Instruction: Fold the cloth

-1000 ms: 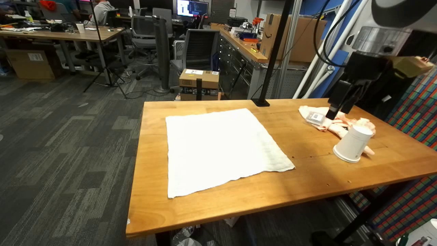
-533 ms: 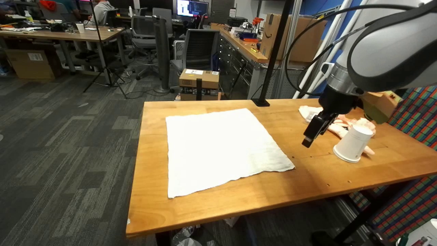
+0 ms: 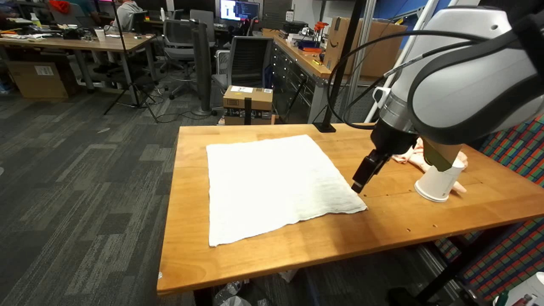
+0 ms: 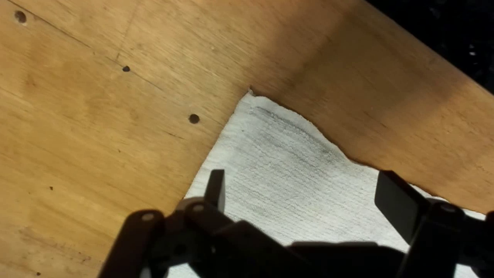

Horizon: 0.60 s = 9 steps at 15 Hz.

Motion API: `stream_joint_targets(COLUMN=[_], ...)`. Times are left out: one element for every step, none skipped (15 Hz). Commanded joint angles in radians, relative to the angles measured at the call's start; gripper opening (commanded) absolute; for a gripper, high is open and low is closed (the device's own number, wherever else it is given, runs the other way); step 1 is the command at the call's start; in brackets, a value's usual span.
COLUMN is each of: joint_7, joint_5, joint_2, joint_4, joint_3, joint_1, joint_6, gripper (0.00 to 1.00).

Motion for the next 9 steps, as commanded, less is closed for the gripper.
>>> stream_joint_targets(joint_7=[0.02,0.028,0.03,0.038,0.055,0.077,0.092,0.108,0.123], joint_5=[-0.022,-0.033,-0.038,-0.05,-0.069,-0.098,-0.119,-0.141,-0.16], joint_2=[0.091,0.116,0.139,0.165,0.189,0.217,0.24,0.262,0.283], joint_4=[0.056,0.069,0.083,0.099,0.115,0.13,0.144,0.157,0.168], joint_3=[0.005,0.009,0.01,0.013,0.016,0.017,0.016,0.014,0.011], joint_1=[-0.004,-0.008,-0.009,-0.011,-0.013,-0.015,-0.016,-0.015,-0.015], joint_6=[0.044,0.048,0.046,0.041,0.036,0.031,0.026,0.022,0.02], gripper=[1.0,1.0,1.0,1.0,1.0,1.0,1.0,1.0,1.0])
